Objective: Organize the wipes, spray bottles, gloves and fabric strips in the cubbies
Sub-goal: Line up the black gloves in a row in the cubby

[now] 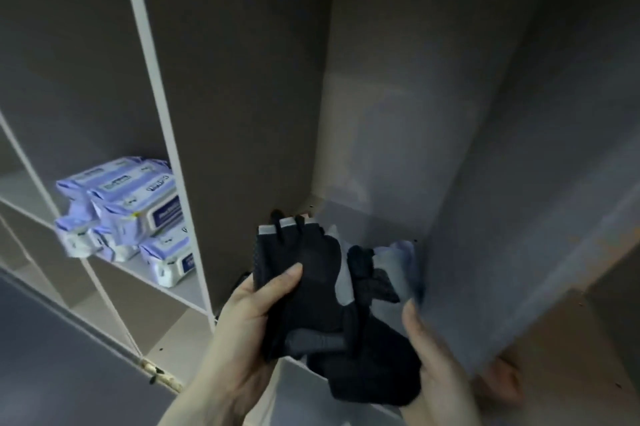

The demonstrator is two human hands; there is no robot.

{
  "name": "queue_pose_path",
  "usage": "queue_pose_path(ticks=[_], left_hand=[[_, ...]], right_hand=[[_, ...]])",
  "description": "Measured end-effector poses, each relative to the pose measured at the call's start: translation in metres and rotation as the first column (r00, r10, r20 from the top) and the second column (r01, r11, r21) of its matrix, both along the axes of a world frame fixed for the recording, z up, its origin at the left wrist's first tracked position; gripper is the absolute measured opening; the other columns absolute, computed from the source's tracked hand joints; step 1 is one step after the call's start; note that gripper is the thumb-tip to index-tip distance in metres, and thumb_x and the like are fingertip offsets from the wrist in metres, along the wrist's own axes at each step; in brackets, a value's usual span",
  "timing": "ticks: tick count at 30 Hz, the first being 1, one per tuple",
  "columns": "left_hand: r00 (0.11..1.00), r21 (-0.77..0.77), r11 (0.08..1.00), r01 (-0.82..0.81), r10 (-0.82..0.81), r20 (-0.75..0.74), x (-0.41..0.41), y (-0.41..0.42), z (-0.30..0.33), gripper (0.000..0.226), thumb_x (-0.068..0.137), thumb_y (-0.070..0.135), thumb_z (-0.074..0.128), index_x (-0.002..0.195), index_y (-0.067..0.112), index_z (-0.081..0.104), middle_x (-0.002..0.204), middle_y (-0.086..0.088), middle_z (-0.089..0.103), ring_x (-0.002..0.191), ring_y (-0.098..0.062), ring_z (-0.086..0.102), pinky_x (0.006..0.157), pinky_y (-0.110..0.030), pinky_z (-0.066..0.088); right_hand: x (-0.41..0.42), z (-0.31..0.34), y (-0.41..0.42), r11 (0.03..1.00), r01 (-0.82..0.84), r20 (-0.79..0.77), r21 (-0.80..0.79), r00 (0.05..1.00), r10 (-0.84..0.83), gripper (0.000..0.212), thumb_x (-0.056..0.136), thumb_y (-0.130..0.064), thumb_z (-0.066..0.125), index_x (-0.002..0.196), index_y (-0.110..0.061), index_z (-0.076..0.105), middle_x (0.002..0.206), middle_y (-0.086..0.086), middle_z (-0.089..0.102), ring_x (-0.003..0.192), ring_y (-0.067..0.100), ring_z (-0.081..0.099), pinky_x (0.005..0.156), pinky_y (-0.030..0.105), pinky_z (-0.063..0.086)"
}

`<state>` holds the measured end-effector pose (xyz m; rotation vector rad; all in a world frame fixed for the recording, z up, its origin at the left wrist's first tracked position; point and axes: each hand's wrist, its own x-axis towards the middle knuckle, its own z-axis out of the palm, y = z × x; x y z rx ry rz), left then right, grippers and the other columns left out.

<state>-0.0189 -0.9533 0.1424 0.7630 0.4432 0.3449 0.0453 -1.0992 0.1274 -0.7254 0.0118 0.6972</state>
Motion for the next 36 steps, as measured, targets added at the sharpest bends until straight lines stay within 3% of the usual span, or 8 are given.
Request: queue_pose_path(ticks=[5, 8, 11, 15, 20, 24, 29, 36], left_hand=[[0.995, 0.103, 0.990, 0.096, -0.098, 0.016, 0.003, 0.079, 0.002, 0.027, 0.082, 0.000, 0.058, 0.107, 0.004, 0.067, 0.102, -0.018, 0.073, 0.084, -0.027, 0.072, 0.065, -0.033, 0.060], [1.000, 0.429, 0.903, -0.023, 0.016, 0.020, 0.019, 0.106, -0.003, 0.048, 0.080, 0.000, 0.067, 0.123, 0.018, 0.060, 0.113, -0.001, 0.070, 0.104, -0.011, 0.067, 0.086, -0.024, 0.054], [0.970, 0.883, 0.441, -0.161, 0.235, 0.060, 0.037, 0.122, -0.016, 0.086, 0.071, 0.020, 0.081, 0.141, 0.037, 0.033, 0.114, 0.027, 0.043, 0.110, 0.015, 0.046, 0.094, -0.002, 0.035], [0.933, 0.959, 0.122, -0.257, 0.290, 0.213, 0.051, 0.123, -0.033, 0.026, 0.080, 0.042, 0.064, 0.105, 0.036, 0.068, 0.115, 0.013, 0.054, 0.118, -0.008, 0.047, 0.099, -0.025, 0.038], [0.999, 0.766, 0.643, -0.023, 0.036, -0.001, 0.059, 0.122, -0.016, 0.047, 0.074, 0.059, 0.068, 0.116, 0.037, 0.065, 0.129, 0.017, 0.057, 0.121, 0.010, 0.049, 0.102, -0.014, 0.039], [0.988, 0.267, 0.952, 0.152, -0.156, -0.008, 0.072, 0.125, -0.007, 0.037, 0.082, 0.027, 0.064, 0.116, 0.014, 0.065, 0.105, -0.005, 0.074, 0.100, -0.019, 0.069, 0.081, -0.030, 0.054], [0.973, -0.315, 0.921, 0.229, -0.230, 0.033, 0.084, 0.139, -0.012, 0.036, 0.087, 0.024, 0.054, 0.106, -0.002, 0.070, 0.111, -0.019, 0.070, 0.099, -0.030, 0.069, 0.087, -0.042, 0.055], [0.986, -0.198, 0.967, 0.163, -0.156, 0.050, 0.091, 0.139, -0.015, 0.045, 0.075, 0.012, 0.056, 0.119, 0.005, 0.063, 0.113, -0.015, 0.070, 0.102, -0.028, 0.067, 0.099, -0.042, 0.045]], right_hand=[[-0.005, 0.006, 0.086, 0.997, -0.075, 0.075, 0.001, 0.994, 0.074, 0.046, 0.079, -0.026, 0.070, 0.122, -0.011, 0.065, 0.126, 0.016, 0.064, 0.116, 0.030, 0.062, 0.095, 0.044, 0.050], [-0.008, 0.017, 0.122, 0.998, 0.001, 0.103, -0.064, 0.995, 0.006, 0.037, 0.087, -0.013, 0.052, 0.122, -0.008, 0.063, 0.117, 0.017, 0.068, 0.108, 0.030, 0.066, 0.080, 0.034, 0.058], [-0.007, 0.023, 0.145, 0.989, 0.096, 0.128, -0.112, 0.988, -0.082, 0.035, 0.082, -0.009, 0.056, 0.116, -0.007, 0.066, 0.109, 0.016, 0.071, 0.099, 0.028, 0.070, 0.071, 0.030, 0.060], [0.003, 0.022, 0.165, 0.973, 0.185, 0.196, -0.134, 0.968, -0.157, 0.036, 0.078, -0.010, 0.057, 0.112, -0.007, 0.067, 0.103, 0.015, 0.073, 0.094, 0.025, 0.072, 0.069, 0.025, 0.058], [0.013, 0.023, 0.174, 0.991, 0.130, 0.152, -0.032, 0.981, -0.123, 0.048, 0.066, -0.027, 0.076, 0.110, -0.010, 0.071, 0.109, 0.009, 0.073, 0.100, 0.018, 0.070, 0.070, 0.023, 0.057], [0.026, 0.026, 0.165, 0.988, 0.152, 0.144, -0.032, 0.979, -0.146, 0.031, 0.080, -0.016, 0.053, 0.102, -0.009, 0.074, 0.103, 0.012, 0.074, 0.092, 0.020, 0.072, 0.064, 0.025, 0.059], [0.049, 0.030, 0.139, 0.953, 0.279, 0.164, -0.116, 0.952, -0.259, 0.039, 0.083, -0.018, 0.051, 0.117, -0.009, 0.065, 0.112, 0.011, 0.072, 0.098, 0.020, 0.071, 0.075, 0.028, 0.060], [0.064, 0.024, 0.114, 0.917, 0.360, 0.166, -0.172, 0.928, -0.333, 0.036, 0.081, -0.017, 0.054, 0.113, -0.006, 0.068, 0.110, 0.015, 0.071, 0.097, 0.023, 0.070, 0.079, 0.031, 0.057]])
